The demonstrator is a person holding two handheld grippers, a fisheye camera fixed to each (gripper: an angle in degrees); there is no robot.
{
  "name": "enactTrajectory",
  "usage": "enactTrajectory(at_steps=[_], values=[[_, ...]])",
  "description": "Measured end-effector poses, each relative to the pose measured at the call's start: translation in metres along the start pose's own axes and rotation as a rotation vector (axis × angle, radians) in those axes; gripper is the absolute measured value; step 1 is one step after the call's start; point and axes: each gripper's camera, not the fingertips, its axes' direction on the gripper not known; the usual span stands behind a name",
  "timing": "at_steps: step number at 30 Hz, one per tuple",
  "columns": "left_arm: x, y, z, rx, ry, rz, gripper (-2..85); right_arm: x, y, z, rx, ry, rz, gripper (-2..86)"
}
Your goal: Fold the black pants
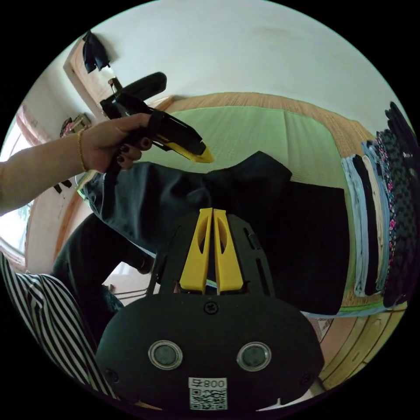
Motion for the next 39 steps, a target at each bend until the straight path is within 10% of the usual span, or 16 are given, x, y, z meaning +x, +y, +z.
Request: enactTrajectory(at_steps=[15, 39], values=[[0.014, -0.137, 0.109, -0.15, -0.379, 0.051, 3.1, 0.047, 0.01, -0.105, 0.055, -0.084, 0.095, 0.1], [0.103, -0.206, 0.204, -0.058, -0.035, 0.287, 0.2, 0.242, 0.116, -0.295, 0.24, -0.105, 0.509, 0.0]])
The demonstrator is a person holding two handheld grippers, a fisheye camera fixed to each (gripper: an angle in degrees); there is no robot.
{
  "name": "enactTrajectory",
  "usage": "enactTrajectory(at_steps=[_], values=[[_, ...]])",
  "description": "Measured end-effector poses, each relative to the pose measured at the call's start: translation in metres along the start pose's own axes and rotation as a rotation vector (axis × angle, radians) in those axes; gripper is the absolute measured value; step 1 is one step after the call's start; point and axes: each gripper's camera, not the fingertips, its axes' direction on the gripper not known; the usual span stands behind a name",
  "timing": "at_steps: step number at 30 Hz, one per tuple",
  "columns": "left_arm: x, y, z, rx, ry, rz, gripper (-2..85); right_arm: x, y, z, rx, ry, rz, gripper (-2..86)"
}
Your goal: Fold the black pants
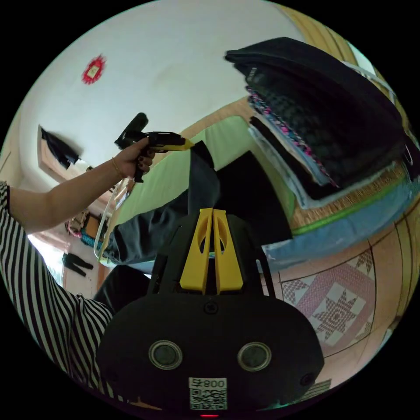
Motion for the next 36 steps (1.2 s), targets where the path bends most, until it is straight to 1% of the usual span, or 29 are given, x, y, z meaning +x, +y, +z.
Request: enactTrajectory(at_steps=[4, 7, 11, 17, 20, 23, 25, 30, 36], values=[[0.021, -0.029, 0.048, -0.059, -0.037, 0.045, 0.2, 0.061, 0.006, -0.021, 0.01, -0.036, 0.14, 0.0], [0.028, -0.045, 0.077, -0.088, -0.05, 0.048, 0.1, 0.089, 0.011, -0.022, -0.003, -0.061, 0.203, 0.0], [0.035, -0.065, 0.108, -0.126, -0.092, 0.052, 0.1, 0.108, 0.013, -0.022, -0.017, -0.074, 0.252, 0.0], [0.045, -0.089, 0.147, -0.187, -0.134, 0.084, 0.1, 0.131, 0.011, -0.038, 0.024, -0.103, 0.32, 0.2], [0.05, -0.096, 0.163, -0.208, -0.168, 0.098, 0.1, 0.124, 0.004, -0.034, 0.013, -0.08, 0.289, 0.8], [0.053, -0.099, 0.173, -0.222, -0.176, 0.107, 0.1, 0.105, -0.005, -0.031, 0.007, 0.02, 0.225, 2.4], [0.053, -0.1, 0.176, -0.222, -0.173, 0.107, 0.1, 0.087, -0.015, -0.025, -0.013, 0.1, 0.16, 5.0], [0.057, -0.103, 0.18, -0.221, -0.167, 0.102, 0.1, 0.063, -0.023, -0.014, -0.036, 0.229, 0.077, 6.2], [0.065, -0.105, 0.181, -0.23, -0.177, 0.111, 0.1, 0.062, -0.023, 0.001, -0.055, 0.241, 0.09, 6.6]])
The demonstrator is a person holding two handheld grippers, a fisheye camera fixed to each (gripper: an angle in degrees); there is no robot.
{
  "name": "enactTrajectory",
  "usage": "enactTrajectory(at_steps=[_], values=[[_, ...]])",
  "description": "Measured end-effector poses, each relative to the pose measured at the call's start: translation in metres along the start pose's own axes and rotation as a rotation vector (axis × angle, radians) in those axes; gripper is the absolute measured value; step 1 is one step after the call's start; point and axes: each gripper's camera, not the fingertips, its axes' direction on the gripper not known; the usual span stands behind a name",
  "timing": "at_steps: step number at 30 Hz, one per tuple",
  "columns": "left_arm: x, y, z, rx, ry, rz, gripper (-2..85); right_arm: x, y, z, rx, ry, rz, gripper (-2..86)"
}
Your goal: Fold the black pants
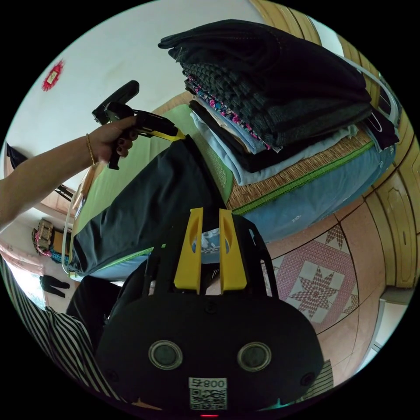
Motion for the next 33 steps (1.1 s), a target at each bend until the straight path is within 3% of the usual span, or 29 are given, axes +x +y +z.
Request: enactTrajectory(at_steps=[11, 21, 30, 33], values=[[0.018, 0.008, -0.025, -0.002, -0.015, 0.021, 0.2, -0.008, 0.003, 0.005, 0.005, 0.015, -0.051, 1.5], [0.032, 0.022, -0.044, -0.02, -0.057, 0.034, 0.1, 0.039, 0.019, 0.043, -0.037, -0.045, 0.033, 0.3], [0.043, 0.076, -0.122, 0.121, -0.028, 0.074, 0.0, 0.079, 0.036, 0.062, 0.008, -0.05, 0.125, 0.0], [0.041, 0.109, -0.146, 0.13, -0.098, 0.081, 0.0, 0.069, 0.035, 0.069, 0.027, -0.097, 0.069, 0.0]])
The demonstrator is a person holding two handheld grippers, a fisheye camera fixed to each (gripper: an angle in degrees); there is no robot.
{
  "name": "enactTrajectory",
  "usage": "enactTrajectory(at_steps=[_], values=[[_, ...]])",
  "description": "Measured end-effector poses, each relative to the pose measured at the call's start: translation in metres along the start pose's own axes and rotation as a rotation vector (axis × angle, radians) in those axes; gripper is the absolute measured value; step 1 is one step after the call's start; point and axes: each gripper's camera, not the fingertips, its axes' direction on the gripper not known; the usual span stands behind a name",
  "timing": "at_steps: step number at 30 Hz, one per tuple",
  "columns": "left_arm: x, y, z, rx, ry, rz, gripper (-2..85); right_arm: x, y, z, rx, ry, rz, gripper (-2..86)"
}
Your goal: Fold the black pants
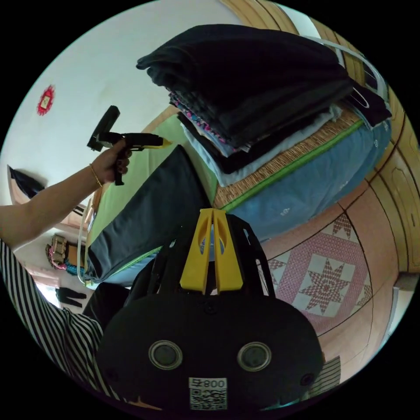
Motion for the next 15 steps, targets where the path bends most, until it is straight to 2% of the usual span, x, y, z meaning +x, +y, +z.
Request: enactTrajectory(at_steps=[4, 6, 10, 15], values=[[-0.008, 0.029, -0.015, -0.084, -0.021, -0.041, 0.0, -0.032, -0.009, 0.047, -0.049, 0.013, -0.116, 0.0], [-0.008, 0.038, -0.029, -0.063, -0.009, -0.023, 0.0, -0.033, -0.009, 0.082, -0.1, 0.086, -0.135, 0.0], [-0.002, 0.065, -0.085, -0.006, -0.001, -0.014, -0.1, -0.028, -0.002, 0.114, -0.121, 0.099, -0.152, 0.0], [-0.006, 0.153, -0.171, 0.027, 0.027, 0.003, 0.0, -0.027, 0.01, 0.141, -0.125, 0.124, -0.161, 0.0]])
